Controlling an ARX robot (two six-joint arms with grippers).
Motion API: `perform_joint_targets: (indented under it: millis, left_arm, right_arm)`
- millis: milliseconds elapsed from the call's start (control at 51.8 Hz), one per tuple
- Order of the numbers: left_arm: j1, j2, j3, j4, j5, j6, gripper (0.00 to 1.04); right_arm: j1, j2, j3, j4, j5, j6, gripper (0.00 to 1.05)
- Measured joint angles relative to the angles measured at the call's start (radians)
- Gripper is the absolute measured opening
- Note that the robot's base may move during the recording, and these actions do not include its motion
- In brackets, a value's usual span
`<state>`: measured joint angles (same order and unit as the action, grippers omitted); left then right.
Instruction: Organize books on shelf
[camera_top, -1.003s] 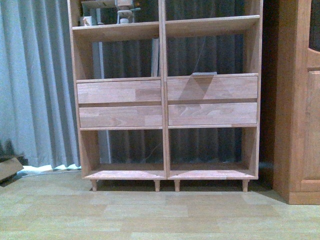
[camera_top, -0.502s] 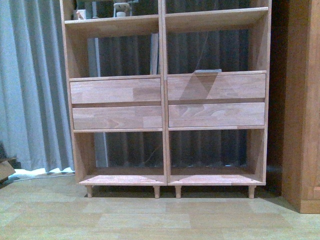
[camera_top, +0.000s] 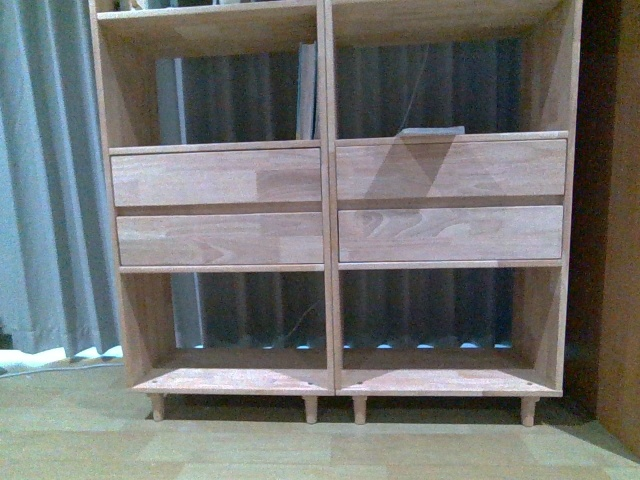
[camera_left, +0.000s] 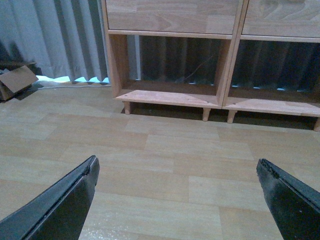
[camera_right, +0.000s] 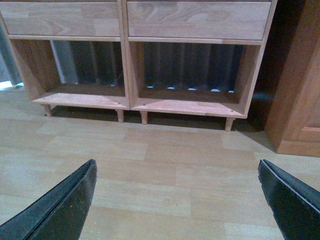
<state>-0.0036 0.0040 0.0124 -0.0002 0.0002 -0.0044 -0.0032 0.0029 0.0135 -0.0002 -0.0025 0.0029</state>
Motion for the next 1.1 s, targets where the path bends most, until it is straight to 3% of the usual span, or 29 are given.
perform_joint_targets:
  millis: [1100]
  left_arm:
    - [0.000,0.000,0.000,0.000,0.000,0.000,0.97]
  right_arm:
    - [0.000,0.000,0.000,0.000,0.000,0.000,0.98]
